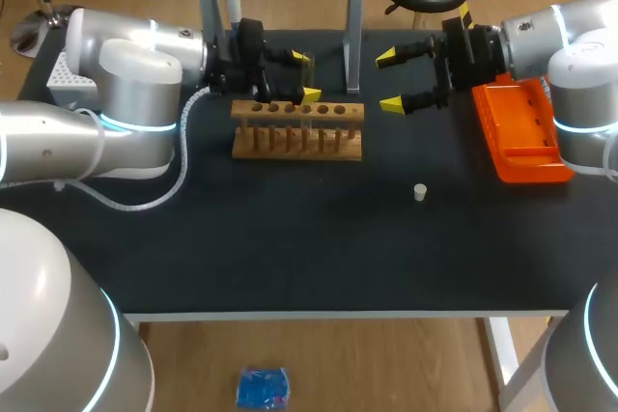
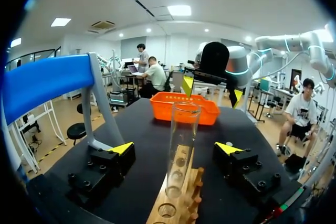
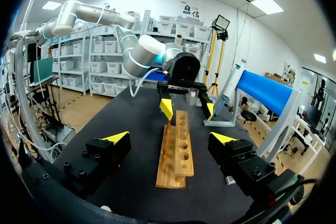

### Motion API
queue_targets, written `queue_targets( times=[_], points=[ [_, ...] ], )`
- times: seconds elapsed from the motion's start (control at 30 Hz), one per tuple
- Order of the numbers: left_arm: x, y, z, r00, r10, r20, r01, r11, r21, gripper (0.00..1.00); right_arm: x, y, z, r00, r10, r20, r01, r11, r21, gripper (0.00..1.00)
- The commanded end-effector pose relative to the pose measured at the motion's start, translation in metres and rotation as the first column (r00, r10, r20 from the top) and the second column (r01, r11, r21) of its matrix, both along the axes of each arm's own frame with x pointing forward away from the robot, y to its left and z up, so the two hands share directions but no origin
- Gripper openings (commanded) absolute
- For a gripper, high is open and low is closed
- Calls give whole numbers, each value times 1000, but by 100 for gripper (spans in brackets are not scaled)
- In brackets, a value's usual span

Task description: Invert the test tube, pick up the pipette, mount the tip to pipette, aspirate from beaker and dispense into the tube, eject the tip, return the pipette, and cap with the stopper.

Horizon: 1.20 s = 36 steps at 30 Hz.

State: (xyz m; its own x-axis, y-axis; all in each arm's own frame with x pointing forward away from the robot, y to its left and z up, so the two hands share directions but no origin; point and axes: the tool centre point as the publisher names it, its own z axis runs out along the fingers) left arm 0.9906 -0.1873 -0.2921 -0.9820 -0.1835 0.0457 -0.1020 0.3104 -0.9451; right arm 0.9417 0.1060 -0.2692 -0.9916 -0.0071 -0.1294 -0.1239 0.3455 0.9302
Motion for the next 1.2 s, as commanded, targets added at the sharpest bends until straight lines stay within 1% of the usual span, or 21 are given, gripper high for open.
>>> queue_targets(
  times=[0.03, 0.37, 0.57, 0.63, 0.7, 0.73, 0.8, 0.83, 0.9, 1.0, 1.1, 1.2],
  points=[
    [-1, 1, 1, 1000, 4, 2, -4, 1000, 1, 100, 0, 0, -1, 1000, 1, 1, -1, 1000, 0, 100],
    [-2, 6, 7, 999, 41, 19, -41, 999, -5, 100, 0, 0, -1, 1000, 1, 1, -1, 1000, 0, 100],
    [-8, 14, 17, 998, 62, 25, -62, 998, -5, 100, 0, 0, -1, 1000, 1, 1, -1, 1000, 0, 100],
    [-11, 19, 22, 997, 80, 20, -79, 997, -21, 100, 0, 0, -1, 1000, 1, 1, -1, 1000, 0, 100],
    [-14, 24, 26, 996, 90, 21, -90, 996, -4, 100, 0, 0, -1, 1000, 1, 1, -1, 1000, 0, 100],
    [-16, 26, 29, 995, 101, 24, -101, 995, -17, 100, 0, 0, -1, 1000, 1, 1, -1, 1000, 0, 100],
    [-18, 32, 33, 994, 105, 26, -105, 994, 5, 100, 0, 0, -1, 1000, 1, 1, -1, 1000, 0, 100],
    [-19, 35, 35, 994, 108, 27, -108, 994, 6, 100, 0, 0, -1, 1000, 1, 1, -1, 1000, 0, 100],
    [-22, 42, 38, 992, 127, 24, -127, 992, 22, 100, 0, 0, -1, 1000, 1, 1, -1, 1000, 0, 100],
    [-26, 57, 43, 982, 185, 28, -185, 983, 14, 100, 0, 0, -1, 1000, 1, 1, -1, 1000, 0, 100],
    [-30, 74, 49, 962, 268, 42, -268, 963, -16, 100, 0, 0, -1, 1000, 1, 1, -1, 1000, 0, 100],
    [-34, 87, 56, 947, 316, 56, -316, 949, -16, 100, 0, 0, -1, 1000, 1, 1, -1, 1000, 0, 100]
  ],
)
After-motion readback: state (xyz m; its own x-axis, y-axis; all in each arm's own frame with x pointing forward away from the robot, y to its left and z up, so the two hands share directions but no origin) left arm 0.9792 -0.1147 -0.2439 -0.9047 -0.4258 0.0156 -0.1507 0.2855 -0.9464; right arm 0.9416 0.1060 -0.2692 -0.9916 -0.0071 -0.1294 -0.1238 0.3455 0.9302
